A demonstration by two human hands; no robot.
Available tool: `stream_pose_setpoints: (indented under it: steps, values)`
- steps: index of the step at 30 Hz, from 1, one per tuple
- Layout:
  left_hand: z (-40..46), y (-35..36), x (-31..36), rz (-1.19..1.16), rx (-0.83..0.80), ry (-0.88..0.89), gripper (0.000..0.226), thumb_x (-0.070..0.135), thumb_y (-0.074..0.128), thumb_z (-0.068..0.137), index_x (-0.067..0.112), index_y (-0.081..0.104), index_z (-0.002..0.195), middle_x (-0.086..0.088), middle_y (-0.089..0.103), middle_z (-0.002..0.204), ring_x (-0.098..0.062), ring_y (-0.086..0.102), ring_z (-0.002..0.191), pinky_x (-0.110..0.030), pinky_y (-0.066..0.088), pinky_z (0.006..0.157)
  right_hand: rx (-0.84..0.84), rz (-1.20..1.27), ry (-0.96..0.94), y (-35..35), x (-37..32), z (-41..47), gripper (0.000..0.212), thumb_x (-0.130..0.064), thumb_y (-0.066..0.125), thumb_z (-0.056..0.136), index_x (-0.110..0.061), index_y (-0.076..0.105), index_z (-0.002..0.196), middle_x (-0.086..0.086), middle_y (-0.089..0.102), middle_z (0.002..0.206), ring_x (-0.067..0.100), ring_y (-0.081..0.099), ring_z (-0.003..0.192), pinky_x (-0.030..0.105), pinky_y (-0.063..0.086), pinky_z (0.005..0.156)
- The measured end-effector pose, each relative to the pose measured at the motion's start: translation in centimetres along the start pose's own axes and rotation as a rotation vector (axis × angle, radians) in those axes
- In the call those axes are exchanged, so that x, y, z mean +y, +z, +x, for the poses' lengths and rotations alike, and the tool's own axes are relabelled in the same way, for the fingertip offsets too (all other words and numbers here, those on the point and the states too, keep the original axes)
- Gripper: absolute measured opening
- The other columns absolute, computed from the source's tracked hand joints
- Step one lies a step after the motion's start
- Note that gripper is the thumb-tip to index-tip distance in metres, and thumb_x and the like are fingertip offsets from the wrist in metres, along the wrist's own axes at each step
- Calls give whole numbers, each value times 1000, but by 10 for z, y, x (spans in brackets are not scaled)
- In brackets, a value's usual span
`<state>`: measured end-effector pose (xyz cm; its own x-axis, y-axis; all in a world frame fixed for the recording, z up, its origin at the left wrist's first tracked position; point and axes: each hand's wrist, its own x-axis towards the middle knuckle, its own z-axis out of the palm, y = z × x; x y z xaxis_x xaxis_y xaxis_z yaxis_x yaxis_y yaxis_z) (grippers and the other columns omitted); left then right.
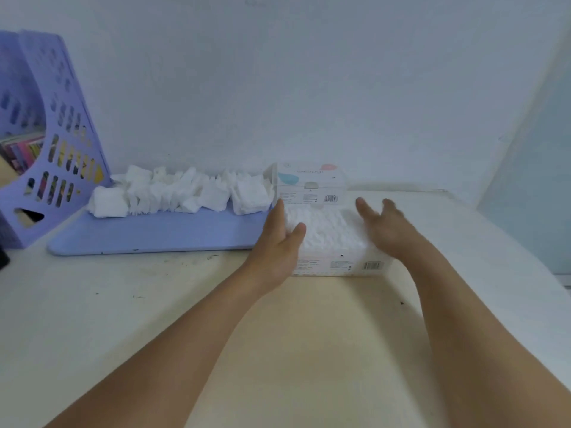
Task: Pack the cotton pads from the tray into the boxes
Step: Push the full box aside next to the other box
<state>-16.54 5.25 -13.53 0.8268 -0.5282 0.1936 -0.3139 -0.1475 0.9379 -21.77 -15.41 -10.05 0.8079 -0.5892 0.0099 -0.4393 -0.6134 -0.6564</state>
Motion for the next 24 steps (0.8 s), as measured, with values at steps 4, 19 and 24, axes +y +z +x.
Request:
stream_pose_setpoints:
  steps: [4, 19, 24]
  values:
    - [-2, -1, 3, 149, -36, -76, 57, 31, 30, 110, 27, 5, 161, 17, 0, 165, -4, 0, 153, -31, 3, 125, -144, -265, -141, 8, -5, 1, 81, -71, 11, 95, -25, 9, 162, 4, 5, 170, 26, 1, 156, 50, 5, 126]
    - [12, -3, 24, 960, -227, -10, 59, 37, 19, 107, 19, 4, 162, -1, -6, 170, -11, -9, 155, -34, 1, 127, -249, -533, -362, 25, -31, -20, 87, -76, -1, 92, -25, -1, 162, 0, -7, 170, 13, -9, 156, 44, -10, 125]
    - [10, -5, 28, 244, 4, -66, 54, 36, 38, 106, 30, 25, 158, 19, 30, 159, -4, 28, 147, -29, 20, 123, 37, 123, -355, 6, -27, -12, 73, -67, 21, 100, -18, 49, 146, 5, 44, 155, 20, 37, 145, 32, 25, 113]
